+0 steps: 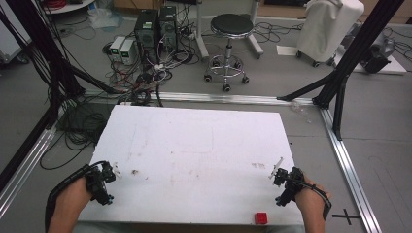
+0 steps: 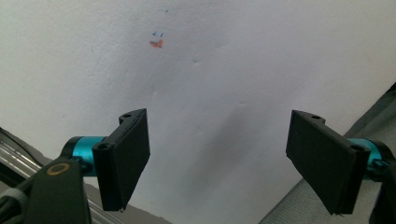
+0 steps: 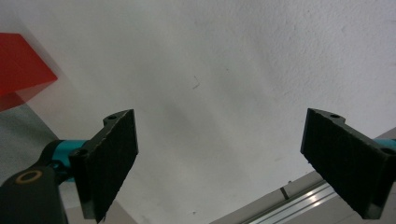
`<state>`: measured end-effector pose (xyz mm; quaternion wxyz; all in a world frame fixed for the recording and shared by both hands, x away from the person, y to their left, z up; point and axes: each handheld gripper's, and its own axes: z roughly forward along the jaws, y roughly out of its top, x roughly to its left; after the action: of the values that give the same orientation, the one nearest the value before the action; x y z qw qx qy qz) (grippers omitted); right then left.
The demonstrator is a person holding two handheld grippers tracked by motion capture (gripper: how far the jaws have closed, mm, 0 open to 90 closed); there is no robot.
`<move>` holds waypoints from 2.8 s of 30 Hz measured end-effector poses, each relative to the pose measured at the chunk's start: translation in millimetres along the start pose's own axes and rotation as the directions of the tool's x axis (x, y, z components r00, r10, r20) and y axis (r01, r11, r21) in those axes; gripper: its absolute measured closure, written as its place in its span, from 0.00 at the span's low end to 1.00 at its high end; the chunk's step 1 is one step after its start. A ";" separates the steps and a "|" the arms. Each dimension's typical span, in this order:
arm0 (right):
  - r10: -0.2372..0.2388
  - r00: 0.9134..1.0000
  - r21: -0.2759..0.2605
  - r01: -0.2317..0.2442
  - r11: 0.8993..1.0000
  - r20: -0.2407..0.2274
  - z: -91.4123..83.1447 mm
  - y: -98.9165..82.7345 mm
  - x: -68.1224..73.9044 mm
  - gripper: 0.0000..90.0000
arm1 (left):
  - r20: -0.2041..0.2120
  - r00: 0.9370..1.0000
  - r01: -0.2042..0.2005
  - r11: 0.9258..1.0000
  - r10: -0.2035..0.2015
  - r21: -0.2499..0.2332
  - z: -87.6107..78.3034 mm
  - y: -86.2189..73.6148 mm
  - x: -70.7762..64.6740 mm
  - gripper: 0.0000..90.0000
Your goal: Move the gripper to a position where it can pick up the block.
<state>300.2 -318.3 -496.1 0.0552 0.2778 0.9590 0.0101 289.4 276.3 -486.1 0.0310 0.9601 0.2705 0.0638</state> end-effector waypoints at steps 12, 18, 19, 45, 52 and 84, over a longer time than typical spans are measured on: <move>0.000 1.000 -0.008 0.000 1.000 0.003 -3.8 -5.0 -0.6 0.12 | -0.002 1.000 0.007 1.000 -0.007 -0.011 -4.7 -4.9 2.1 0.24; -0.049 0.999 -0.010 0.049 0.999 0.015 -7.0 -8.6 -0.7 0.12 | -0.002 1.000 0.006 1.000 -0.006 -0.011 -5.2 -4.9 2.1 0.24; -0.049 0.999 -0.010 0.049 0.999 0.015 -7.0 -8.6 -0.7 0.12 | 0.001 1.000 0.007 1.000 -0.007 -0.012 -4.9 -4.9 1.8 0.24; -0.335 0.942 -0.043 0.335 0.941 0.012 -27.4 2.9 27.8 0.12 | -0.007 1.000 0.011 1.000 -0.011 -0.028 -6.4 -6.1 1.6 0.24; -0.464 0.886 -0.027 0.464 0.886 0.017 -34.8 1.5 37.1 0.12 | -0.012 1.000 0.017 0.999 -0.018 -0.033 -8.4 -8.4 2.4 0.24; -0.571 0.816 -0.024 0.572 0.820 -0.090 -0.3 9.9 80.4 0.12 | -0.008 1.000 0.008 1.000 -0.009 -0.030 -8.6 -7.6 1.3 0.24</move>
<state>238.0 -267.0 -503.4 0.0102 -0.0234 0.9997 0.0040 285.3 283.8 -478.1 0.0443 0.9581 0.2737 0.0717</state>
